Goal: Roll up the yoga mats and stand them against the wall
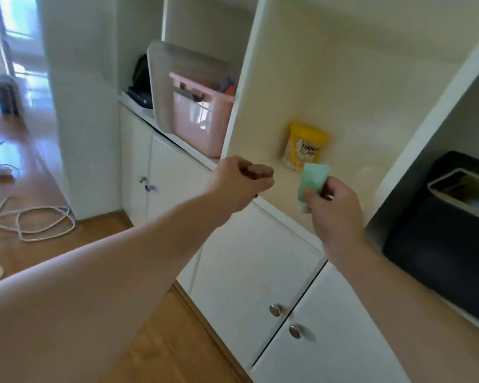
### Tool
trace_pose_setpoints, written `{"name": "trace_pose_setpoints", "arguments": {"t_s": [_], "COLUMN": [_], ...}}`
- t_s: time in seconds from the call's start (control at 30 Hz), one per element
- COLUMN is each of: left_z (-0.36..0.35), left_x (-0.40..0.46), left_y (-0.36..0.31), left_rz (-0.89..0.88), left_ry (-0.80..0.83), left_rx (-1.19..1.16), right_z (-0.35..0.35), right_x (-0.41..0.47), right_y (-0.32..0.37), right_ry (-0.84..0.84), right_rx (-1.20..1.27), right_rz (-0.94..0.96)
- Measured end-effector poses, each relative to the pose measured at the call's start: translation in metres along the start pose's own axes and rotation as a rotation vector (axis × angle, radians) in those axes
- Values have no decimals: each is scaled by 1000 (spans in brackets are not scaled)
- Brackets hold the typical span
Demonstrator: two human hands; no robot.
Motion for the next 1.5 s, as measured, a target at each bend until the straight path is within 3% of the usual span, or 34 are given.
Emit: {"name": "trace_pose_setpoints", "arguments": {"t_s": [0.13, 0.47, 0.7, 0.9, 1.5], "left_z": [-30, -93, -114, -112, -110], "left_x": [22, 77, 96, 101, 98], "left_y": [-2, 32, 45, 47, 50], "left_rz": [-51, -94, -129, -151, -169], "left_ry": [7, 45, -9, 15, 36], "left_rx": [142, 451, 775, 773, 847], "right_z": [-6, -10, -15, -14, -16], "right_x": [34, 71, 77, 76, 73], "right_y": [-7, -59, -73, -69, -68], "right_ry": [-57, -227, -155, -179, -65], "right_rx": [-49, 121, 146, 191, -121], "right_rz": [25, -192, -254, -249, -236]}}
Point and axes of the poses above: each hand's wrist, its own x-axis towards the middle knuckle, its own z-axis out of the back of the hand, y = z × x, the point moved 2 cm from there along x, towards the middle knuckle, and after that the axes turned 3 degrees about x, right-handed, at the moved point
